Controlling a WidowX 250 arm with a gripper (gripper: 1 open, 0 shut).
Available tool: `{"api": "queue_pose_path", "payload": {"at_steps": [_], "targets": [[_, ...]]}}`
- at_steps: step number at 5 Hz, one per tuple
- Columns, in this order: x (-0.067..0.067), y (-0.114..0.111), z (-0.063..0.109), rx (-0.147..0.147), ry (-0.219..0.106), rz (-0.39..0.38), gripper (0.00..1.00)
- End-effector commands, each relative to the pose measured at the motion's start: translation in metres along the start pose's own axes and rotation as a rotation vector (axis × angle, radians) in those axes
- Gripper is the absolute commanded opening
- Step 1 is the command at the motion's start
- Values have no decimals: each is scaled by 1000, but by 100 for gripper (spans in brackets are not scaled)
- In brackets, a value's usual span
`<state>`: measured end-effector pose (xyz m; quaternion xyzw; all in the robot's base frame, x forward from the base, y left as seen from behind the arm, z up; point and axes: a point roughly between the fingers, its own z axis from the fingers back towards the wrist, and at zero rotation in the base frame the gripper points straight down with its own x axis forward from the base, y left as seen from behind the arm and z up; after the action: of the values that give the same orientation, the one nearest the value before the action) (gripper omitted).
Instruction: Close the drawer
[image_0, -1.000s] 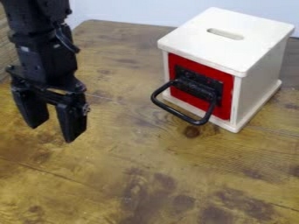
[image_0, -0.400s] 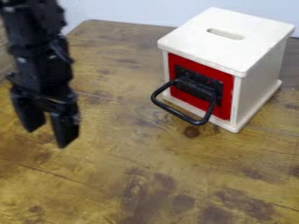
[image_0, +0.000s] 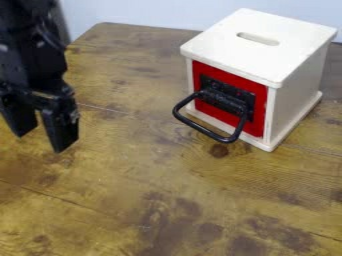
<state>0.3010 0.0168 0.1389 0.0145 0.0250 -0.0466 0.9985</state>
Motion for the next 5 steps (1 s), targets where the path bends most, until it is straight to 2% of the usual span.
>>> {"api": "queue_pose_path", "payload": {"at_steps": [1, 2, 3, 5], "targets": [[14, -3, 6, 16, -30, 34, 100], [11, -19, 15, 22, -11, 48, 100], [10, -19, 16, 22, -29, 73, 100], [-1, -1, 10, 21, -65, 129, 100]]}}
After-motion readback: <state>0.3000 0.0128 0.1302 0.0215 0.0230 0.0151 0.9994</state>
